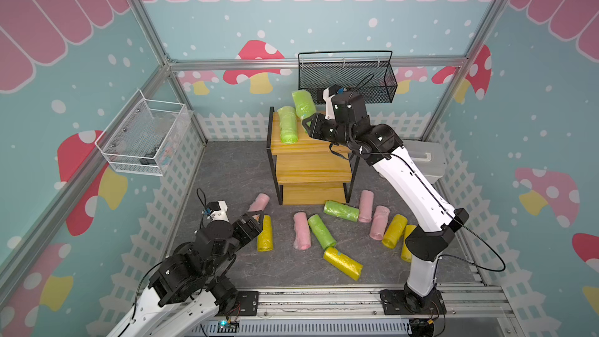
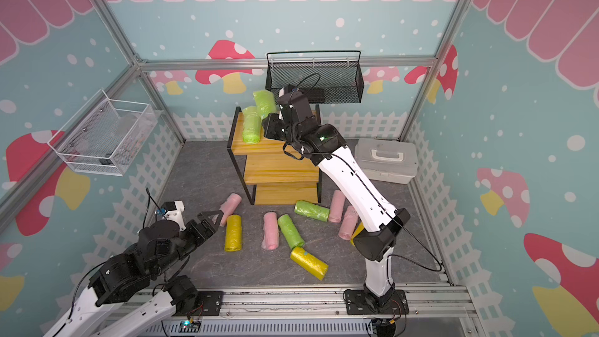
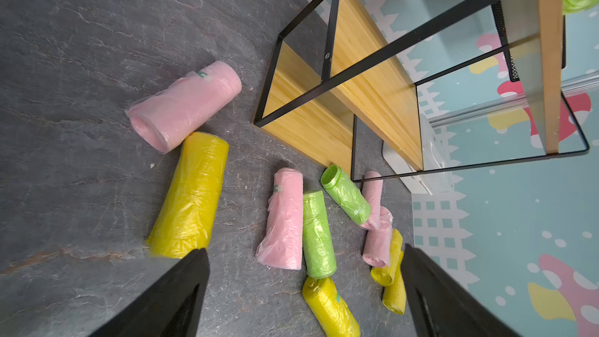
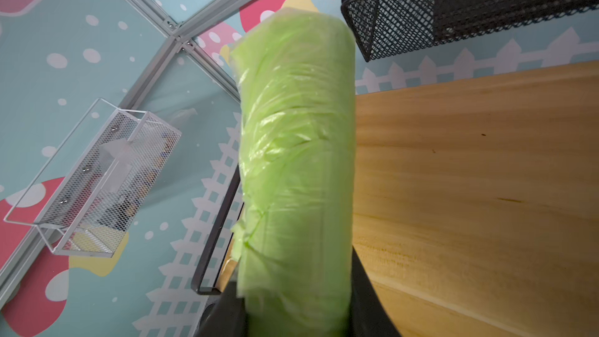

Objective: Sort the rolls of trash bags by color and place them on the shelf
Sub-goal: Place the roll of trash bags on the shelf.

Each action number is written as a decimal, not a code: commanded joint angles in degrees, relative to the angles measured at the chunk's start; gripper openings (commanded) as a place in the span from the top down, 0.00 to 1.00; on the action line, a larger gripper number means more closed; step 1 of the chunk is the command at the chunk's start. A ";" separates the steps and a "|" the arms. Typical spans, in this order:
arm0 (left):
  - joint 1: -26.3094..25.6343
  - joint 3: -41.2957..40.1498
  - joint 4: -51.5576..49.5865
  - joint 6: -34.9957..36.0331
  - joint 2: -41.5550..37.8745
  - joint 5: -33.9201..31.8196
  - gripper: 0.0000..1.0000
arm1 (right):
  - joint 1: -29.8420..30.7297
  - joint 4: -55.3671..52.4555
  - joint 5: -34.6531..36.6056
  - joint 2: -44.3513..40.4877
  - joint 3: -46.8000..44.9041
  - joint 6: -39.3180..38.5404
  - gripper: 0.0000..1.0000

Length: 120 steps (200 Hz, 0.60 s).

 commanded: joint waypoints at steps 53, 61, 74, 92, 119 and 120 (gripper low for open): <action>-0.21 -2.78 2.29 -1.58 -0.03 2.22 0.05 | -0.51 -2.89 -0.01 0.06 2.66 2.00 0.78; -0.16 -3.00 2.38 -1.69 -0.01 2.23 0.05 | -0.62 -2.87 -0.30 1.88 2.68 1.78 0.77; -0.18 -3.33 2.47 -1.80 0.06 2.34 0.05 | -0.82 -2.84 -0.77 2.20 2.74 1.40 0.77; -0.19 -3.82 2.77 -2.17 0.15 2.82 0.05 | -1.72 -2.65 -2.84 2.88 2.72 1.28 0.74; -0.17 -4.57 3.91 -2.80 0.58 3.90 0.04 | -2.71 -2.63 -5.39 3.66 3.21 0.58 0.50; -0.15 -4.57 3.95 -2.81 0.59 3.95 0.04 | -2.70 -2.62 -5.47 3.66 3.24 0.45 0.49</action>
